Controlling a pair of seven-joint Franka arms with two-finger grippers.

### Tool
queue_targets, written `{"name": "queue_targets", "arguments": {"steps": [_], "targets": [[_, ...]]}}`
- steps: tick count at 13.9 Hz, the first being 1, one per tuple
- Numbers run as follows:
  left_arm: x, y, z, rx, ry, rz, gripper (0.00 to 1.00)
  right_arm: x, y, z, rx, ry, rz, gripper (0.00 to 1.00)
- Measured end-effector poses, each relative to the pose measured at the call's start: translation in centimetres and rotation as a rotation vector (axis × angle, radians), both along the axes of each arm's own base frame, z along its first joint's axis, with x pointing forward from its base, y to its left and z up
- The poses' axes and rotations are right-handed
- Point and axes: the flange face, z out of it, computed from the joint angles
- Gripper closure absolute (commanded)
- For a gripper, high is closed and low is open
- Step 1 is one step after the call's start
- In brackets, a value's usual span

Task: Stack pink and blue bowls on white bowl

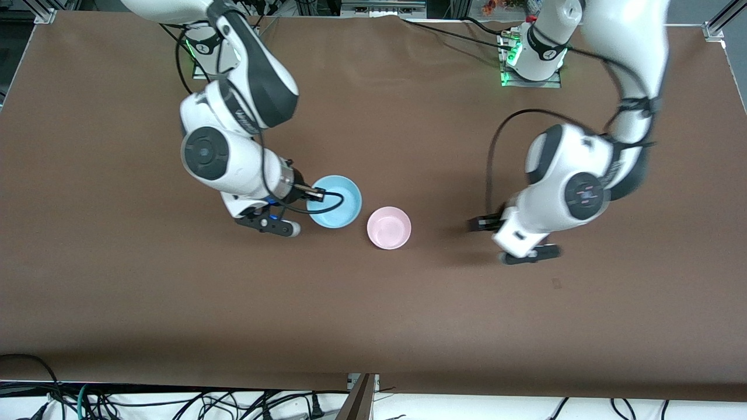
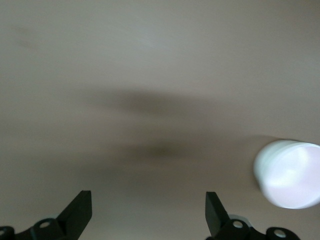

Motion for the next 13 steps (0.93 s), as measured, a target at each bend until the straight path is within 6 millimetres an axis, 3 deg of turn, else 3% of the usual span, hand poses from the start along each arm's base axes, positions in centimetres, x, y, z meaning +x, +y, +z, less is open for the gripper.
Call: {"name": "queue_targets", "arguments": {"steps": [2,5,7,10,13], "targets": [[-0.5,3.9,4.2,0.066,-0.009,0.016,0.00,-0.5,3.3,-3.3,0.007,-0.027,-0.053,1.00],[-2.0,8.6,10.5,0.073,-0.022,0.033,0.00,-1.9,8.3,-9.7,0.020,-0.068,-0.103,1.00],[-3.7,11.4,14.6,0.067,-0.027,0.019,0.00,-2.9,10.1,-12.7,0.021,-0.075,-0.117,1.00],[-5.8,13.8,18.7,0.064,-0.030,0.022,0.00,-2.5,10.4,-14.2,0.030,-0.098,-0.133,1.00],[-6.8,16.1,19.5,0.042,0.020,-0.045,0.00,-1.6,10.6,-14.8,0.043,-0.121,-0.143,1.00]]}}
